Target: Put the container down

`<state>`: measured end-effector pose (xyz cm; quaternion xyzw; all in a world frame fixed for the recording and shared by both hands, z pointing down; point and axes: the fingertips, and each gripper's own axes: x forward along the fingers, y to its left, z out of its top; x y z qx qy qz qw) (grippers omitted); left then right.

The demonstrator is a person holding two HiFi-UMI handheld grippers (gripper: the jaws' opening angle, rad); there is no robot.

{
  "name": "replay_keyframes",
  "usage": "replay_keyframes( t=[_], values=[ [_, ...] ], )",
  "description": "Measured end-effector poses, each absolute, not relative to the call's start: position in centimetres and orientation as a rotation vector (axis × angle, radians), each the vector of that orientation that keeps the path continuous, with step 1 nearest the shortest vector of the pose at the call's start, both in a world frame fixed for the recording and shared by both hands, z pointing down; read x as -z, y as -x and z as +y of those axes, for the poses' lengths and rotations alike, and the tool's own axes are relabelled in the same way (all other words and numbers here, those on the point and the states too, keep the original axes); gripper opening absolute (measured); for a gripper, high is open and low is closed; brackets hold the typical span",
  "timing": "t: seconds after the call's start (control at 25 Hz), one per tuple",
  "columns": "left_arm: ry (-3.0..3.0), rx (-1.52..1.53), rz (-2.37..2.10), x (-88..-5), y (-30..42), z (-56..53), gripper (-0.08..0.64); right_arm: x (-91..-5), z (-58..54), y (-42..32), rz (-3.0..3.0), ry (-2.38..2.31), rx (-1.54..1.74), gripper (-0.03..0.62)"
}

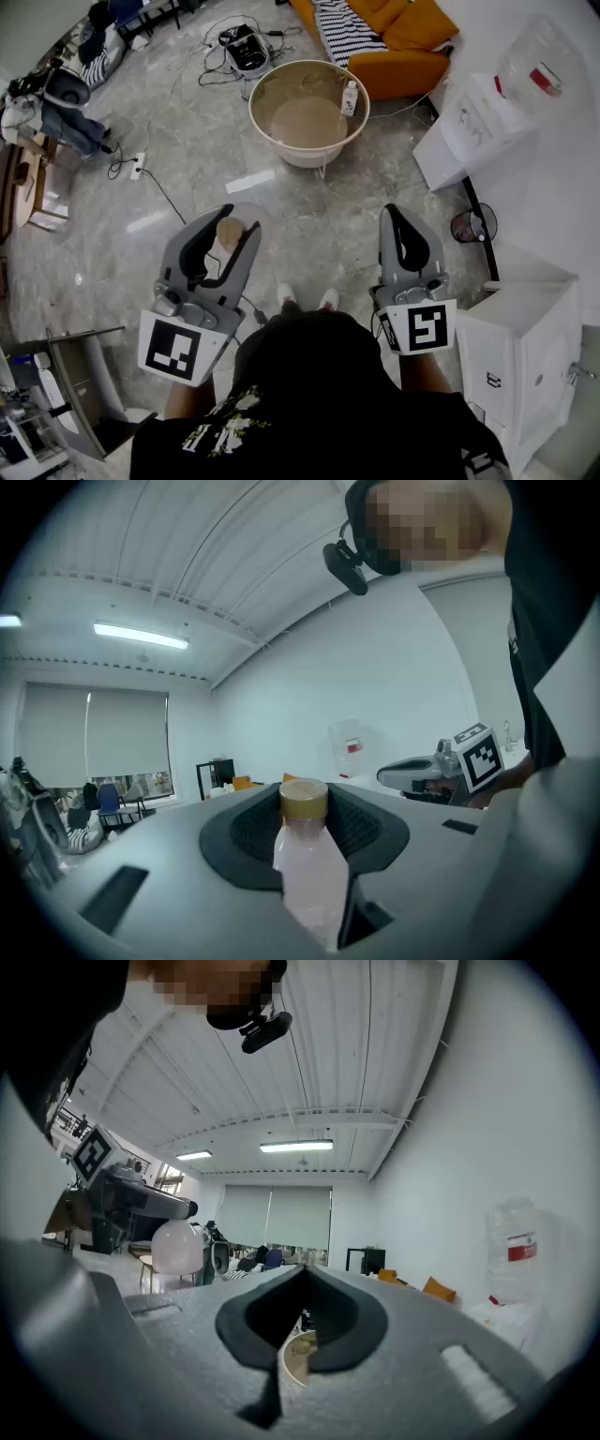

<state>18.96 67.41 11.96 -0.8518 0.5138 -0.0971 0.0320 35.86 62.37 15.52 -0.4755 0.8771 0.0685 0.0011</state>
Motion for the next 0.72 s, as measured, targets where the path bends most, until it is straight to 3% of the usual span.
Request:
replay_keyframes(
  t=[0.72],
  values=[
    [2.548, 0.298, 1.781, -14.7, -20.2, 66.7, 0.149, -17.8, 62.3, -37.7, 2.848, 1.328, -0.252, -0.005]
  ],
)
